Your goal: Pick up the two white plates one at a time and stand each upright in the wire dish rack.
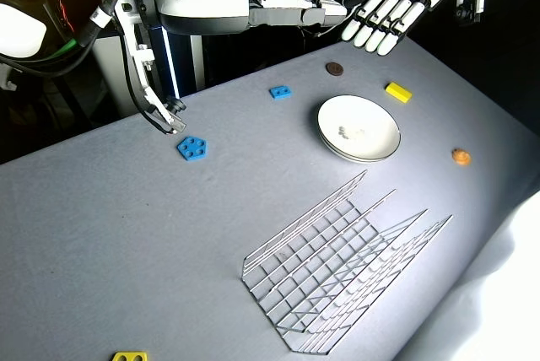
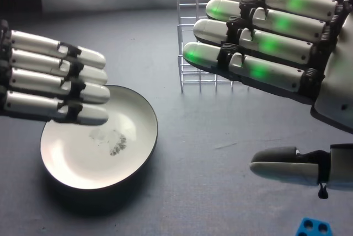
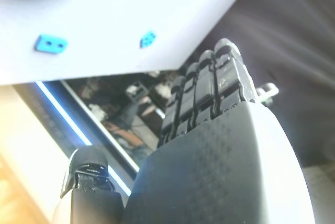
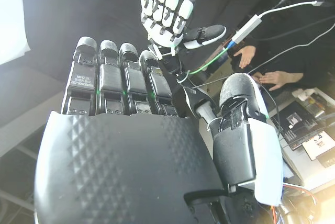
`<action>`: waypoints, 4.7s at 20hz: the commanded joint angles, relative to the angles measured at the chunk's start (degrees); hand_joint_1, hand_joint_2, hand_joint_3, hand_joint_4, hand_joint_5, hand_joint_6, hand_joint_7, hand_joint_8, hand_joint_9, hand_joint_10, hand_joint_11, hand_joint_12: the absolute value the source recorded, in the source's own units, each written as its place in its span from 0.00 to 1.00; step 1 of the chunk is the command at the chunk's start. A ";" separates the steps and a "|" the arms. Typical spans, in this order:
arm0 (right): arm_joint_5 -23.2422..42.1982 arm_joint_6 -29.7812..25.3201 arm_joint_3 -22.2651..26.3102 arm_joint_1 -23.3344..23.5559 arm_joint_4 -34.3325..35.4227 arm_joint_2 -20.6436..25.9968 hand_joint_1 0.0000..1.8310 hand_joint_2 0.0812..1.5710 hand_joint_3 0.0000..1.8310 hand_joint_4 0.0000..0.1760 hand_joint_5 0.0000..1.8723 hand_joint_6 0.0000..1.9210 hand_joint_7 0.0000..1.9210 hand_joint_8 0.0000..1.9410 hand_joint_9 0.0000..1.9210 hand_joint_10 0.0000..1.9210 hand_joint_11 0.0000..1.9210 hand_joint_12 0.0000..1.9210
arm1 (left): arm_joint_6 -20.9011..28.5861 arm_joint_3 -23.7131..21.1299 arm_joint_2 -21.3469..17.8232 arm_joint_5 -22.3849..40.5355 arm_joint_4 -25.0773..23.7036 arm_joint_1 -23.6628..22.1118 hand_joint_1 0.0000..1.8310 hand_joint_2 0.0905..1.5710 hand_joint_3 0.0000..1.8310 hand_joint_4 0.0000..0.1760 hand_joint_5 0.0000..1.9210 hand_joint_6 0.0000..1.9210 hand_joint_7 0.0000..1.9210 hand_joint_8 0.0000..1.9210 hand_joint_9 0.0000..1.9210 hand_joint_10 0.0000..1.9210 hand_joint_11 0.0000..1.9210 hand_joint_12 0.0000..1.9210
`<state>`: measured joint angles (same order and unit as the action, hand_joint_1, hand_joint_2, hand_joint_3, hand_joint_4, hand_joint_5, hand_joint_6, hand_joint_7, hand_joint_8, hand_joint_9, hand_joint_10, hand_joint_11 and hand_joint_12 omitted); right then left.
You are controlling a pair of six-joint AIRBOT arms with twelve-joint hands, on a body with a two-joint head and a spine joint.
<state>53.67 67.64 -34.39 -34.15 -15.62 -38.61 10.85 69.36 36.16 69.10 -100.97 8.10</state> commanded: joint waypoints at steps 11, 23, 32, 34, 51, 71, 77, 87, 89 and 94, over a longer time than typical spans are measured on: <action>6.15 0.17 0.25 0.79 0.89 -0.26 0.45 0.74 0.00 0.00 0.00 0.00 0.00 0.00 0.00 0.00 0.00 0.00 | 4.52 -2.54 1.11 -4.57 4.22 4.12 0.00 0.66 0.02 0.00 0.00 0.00 0.00 0.00 0.00 0.00 0.00 0.00; 6.78 6.08 -1.99 -2.20 5.38 -4.81 0.62 0.66 0.00 0.00 0.00 0.00 0.00 0.00 0.00 0.00 0.00 0.00 | 4.54 0.58 7.30 -18.09 8.92 18.11 0.00 0.67 0.01 0.00 0.00 0.00 0.00 0.00 0.00 0.00 0.00 0.00; 7.71 1.49 -4.45 -2.31 10.24 -7.85 0.62 0.64 0.00 0.00 0.00 0.00 0.00 0.00 0.00 0.00 0.00 0.00 | 1.29 5.13 8.25 -14.49 10.40 22.99 0.00 0.67 0.01 0.00 0.00 0.00 0.00 0.00 0.00 0.00 0.02 0.01; 7.03 1.47 -5.37 -2.23 9.74 -8.28 0.61 0.64 0.00 0.00 0.00 0.00 0.00 0.00 0.00 0.00 0.00 0.00 | 1.13 6.90 9.02 -14.66 10.46 24.18 0.00 0.67 0.01 0.00 0.00 0.00 0.00 0.00 0.00 0.00 0.01 0.01; 4.40 1.47 -6.91 -3.65 6.72 -8.93 0.63 0.67 0.00 0.00 0.00 0.00 0.00 0.00 0.00 0.00 0.00 0.00 | -1.52 12.93 12.21 -13.07 10.44 29.07 0.00 0.68 0.00 0.00 0.00 0.00 0.00 0.00 0.00 0.00 0.02 0.01; 0.75 4.63 -7.75 -3.99 3.83 -9.66 0.58 0.69 0.00 0.00 0.00 0.00 0.00 0.00 0.00 0.00 0.00 0.00 | -3.51 8.19 13.74 -18.12 10.48 31.91 0.00 0.69 0.00 0.00 0.00 0.00 0.00 0.00 0.00 0.00 0.01 0.01; 0.07 8.83 -10.72 -4.27 3.83 -13.47 0.63 0.67 0.00 0.00 0.00 0.00 0.00 0.00 0.00 0.00 0.00 0.00 | -3.48 5.02 15.38 -20.89 11.15 30.87 0.00 0.68 0.00 0.00 0.00 0.00 0.00 0.00 0.00 0.00 0.01 0.01; -2.09 15.92 -20.78 -2.21 7.52 -27.46 0.60 0.70 0.01 0.00 0.00 0.00 0.00 0.00 0.00 0.00 0.00 0.00 | -0.38 4.64 16.54 -21.72 12.36 28.67 0.00 0.69 0.00 0.00 0.00 0.00 0.00 0.00 0.00 0.00 0.02 0.01; -2.14 15.91 -23.53 -1.00 7.62 -30.59 0.60 0.70 0.00 0.00 0.00 0.00 0.00 0.00 0.00 0.00 0.00 0.00 | -0.30 4.58 16.76 -21.73 12.42 28.39 0.00 0.69 0.00 0.00 0.00 0.00 0.00 0.00 0.00 0.00 0.01 0.01; -4.11 15.98 -28.51 0.51 8.66 -36.14 0.61 0.72 0.01 0.00 0.00 0.00 0.00 0.00 0.00 0.00 0.00 0.00 | 0.58 4.66 17.03 -21.75 12.53 27.97 0.00 0.68 0.00 0.00 0.00 0.00 0.00 0.00 0.00 0.00 0.01 0.00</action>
<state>43.09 83.44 -63.37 -34.28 -6.55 -75.13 11.25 74.35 52.53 45.63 -89.73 36.34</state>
